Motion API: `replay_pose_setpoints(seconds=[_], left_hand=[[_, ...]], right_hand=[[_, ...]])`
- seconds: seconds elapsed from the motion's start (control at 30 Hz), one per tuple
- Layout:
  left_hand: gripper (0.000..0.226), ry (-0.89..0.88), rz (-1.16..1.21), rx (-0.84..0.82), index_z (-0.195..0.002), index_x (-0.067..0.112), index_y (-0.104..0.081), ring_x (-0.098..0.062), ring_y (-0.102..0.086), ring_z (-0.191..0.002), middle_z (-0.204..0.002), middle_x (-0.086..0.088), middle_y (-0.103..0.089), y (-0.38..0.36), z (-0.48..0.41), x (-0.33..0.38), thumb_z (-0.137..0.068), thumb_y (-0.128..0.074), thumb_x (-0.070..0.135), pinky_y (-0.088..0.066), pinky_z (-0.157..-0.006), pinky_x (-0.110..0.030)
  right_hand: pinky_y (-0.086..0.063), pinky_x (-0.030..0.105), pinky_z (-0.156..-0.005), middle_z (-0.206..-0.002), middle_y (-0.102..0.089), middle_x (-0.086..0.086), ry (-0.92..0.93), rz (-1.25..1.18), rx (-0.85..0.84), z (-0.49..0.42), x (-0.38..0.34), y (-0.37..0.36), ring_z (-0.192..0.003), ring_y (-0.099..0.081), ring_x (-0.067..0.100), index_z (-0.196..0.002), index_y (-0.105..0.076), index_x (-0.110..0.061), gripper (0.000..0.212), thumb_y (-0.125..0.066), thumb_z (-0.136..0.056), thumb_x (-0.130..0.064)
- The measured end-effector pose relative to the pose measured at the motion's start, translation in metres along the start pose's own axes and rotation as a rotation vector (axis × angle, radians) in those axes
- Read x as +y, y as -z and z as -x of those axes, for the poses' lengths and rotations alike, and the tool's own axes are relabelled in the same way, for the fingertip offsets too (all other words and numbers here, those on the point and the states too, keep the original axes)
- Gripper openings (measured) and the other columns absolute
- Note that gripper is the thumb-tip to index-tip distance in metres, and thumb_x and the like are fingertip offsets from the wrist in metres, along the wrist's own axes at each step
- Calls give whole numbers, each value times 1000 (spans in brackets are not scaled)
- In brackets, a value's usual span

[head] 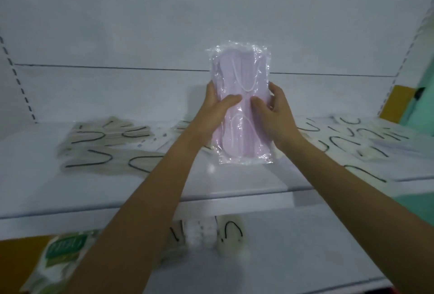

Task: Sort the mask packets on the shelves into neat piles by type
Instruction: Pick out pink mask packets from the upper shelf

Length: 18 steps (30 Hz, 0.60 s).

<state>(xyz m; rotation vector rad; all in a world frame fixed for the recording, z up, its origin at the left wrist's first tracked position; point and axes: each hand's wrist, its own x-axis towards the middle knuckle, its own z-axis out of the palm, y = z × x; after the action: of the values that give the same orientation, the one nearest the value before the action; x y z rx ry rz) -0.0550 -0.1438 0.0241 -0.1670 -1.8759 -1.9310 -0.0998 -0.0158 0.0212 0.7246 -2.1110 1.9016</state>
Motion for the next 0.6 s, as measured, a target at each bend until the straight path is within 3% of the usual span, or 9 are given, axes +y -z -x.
replay_pose_setpoints(seconds=[0.1,0.17,0.3,0.43,0.5,0.6], left_hand=[[64,13,-130,-63,-142,23,-16,-15,-54,-112,-128,1,-49,-5,26,4,-92,-53,11,-48,-91,-28],[65,-5,-139,-53,-143,22,-12,-14,-51,-114,-133,0,-45,-13,50,9,-92,-51,9,-47,-89,-24],[60,-14,-125,26,-140,21,-18,-8,-52,-105,-124,3,-46,-35,115,19,-92,-49,6,-48,-81,-17],[47,37,-25,171,-125,26,-32,-12,-57,-103,-117,4,-53,-53,196,1,-90,-50,1,-52,-80,-23],[44,102,42,276,-121,25,-36,-14,-59,-100,-114,3,-55,-63,233,-18,-89,-50,-2,-54,-77,-25],[44,234,82,400,-126,15,-38,-13,-59,-94,-107,3,-56,-70,285,-56,-89,-51,-4,-55,-68,-21]], right_hand=[[-48,11,-81,-125,-56,0,49,57,18,27,-1,9,-96,-60,2,-141,-30,-15,50,-48,-94,-18],[-47,21,-92,-128,-52,-1,84,92,1,48,-6,14,-107,-57,9,-142,-27,-12,50,-45,-96,-18],[-41,11,-93,-134,-44,-4,129,97,-103,106,-14,29,-116,-48,8,-144,-23,-11,49,-39,-99,-17],[-29,29,-112,-149,-34,-2,89,88,-290,174,-1,55,-133,-37,11,-148,-19,-14,61,-41,-94,-32],[-29,27,-113,-151,-28,-11,32,39,-409,211,15,70,-135,-32,4,-149,-15,-21,66,-46,-93,-35],[-29,4,-102,-134,-25,-34,-103,-63,-553,271,48,87,-119,-30,-27,-137,-13,-39,61,-49,-95,-13]])
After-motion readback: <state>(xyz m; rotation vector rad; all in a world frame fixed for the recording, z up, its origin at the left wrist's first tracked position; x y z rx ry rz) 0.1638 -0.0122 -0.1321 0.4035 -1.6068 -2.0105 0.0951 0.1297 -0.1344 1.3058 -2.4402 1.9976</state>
